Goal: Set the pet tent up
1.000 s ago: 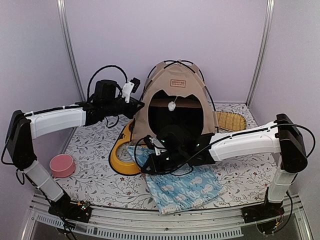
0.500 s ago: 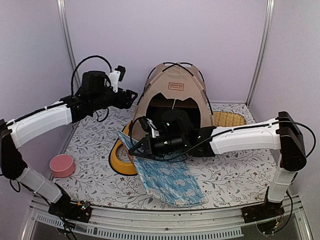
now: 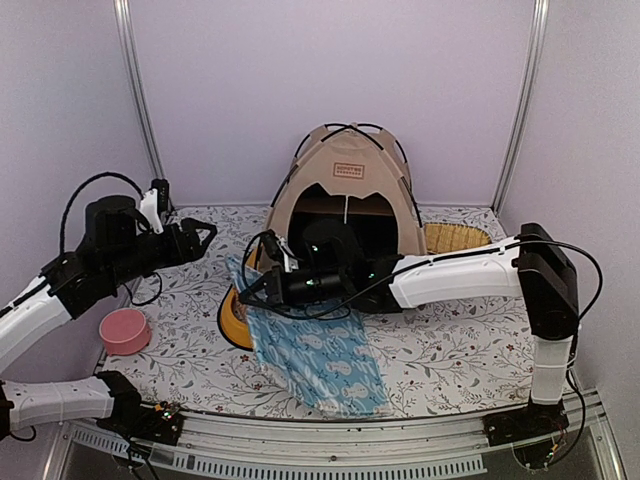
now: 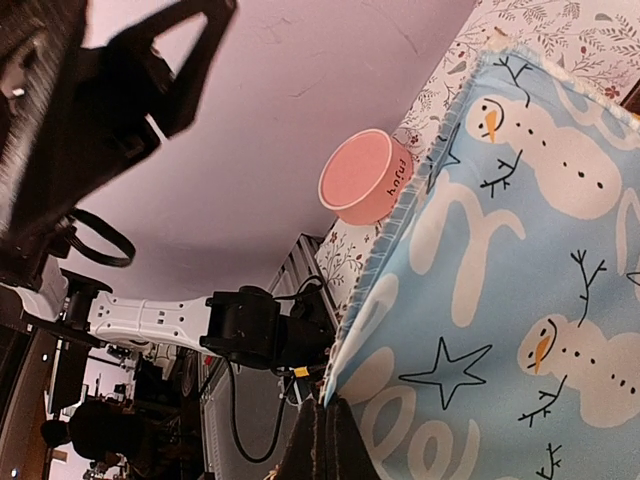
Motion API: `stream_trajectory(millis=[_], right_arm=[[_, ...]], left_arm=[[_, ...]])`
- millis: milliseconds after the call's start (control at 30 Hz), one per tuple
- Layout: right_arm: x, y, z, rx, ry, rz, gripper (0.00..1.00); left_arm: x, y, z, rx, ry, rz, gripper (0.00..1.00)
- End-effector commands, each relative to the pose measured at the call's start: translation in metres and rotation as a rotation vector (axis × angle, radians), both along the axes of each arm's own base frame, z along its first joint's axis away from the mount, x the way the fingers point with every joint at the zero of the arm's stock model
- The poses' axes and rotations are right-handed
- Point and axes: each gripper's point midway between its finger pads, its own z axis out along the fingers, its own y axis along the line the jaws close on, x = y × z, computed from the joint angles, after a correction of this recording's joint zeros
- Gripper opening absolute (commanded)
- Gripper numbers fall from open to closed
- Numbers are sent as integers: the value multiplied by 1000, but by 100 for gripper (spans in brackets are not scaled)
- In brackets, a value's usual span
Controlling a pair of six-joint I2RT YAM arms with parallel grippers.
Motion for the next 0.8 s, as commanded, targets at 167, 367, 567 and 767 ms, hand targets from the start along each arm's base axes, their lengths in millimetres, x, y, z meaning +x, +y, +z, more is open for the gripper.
stream_trajectory(millis=[167, 367, 567, 767], right_arm=[[5, 18, 2, 31, -134, 21, 0], [1, 23, -10, -4, -180, 33, 0], [-6, 29, -13, -23, -205, 62, 1], [-11, 23, -8, -33, -221, 72, 8]], left_arm=[[-34, -20, -81, -217, 304, -60, 77], [-37, -25, -100, -288, 369, -56, 75], [-36, -34, -112, -349, 400, -71, 70], [-34, -35, -132, -339, 436, -56, 58]])
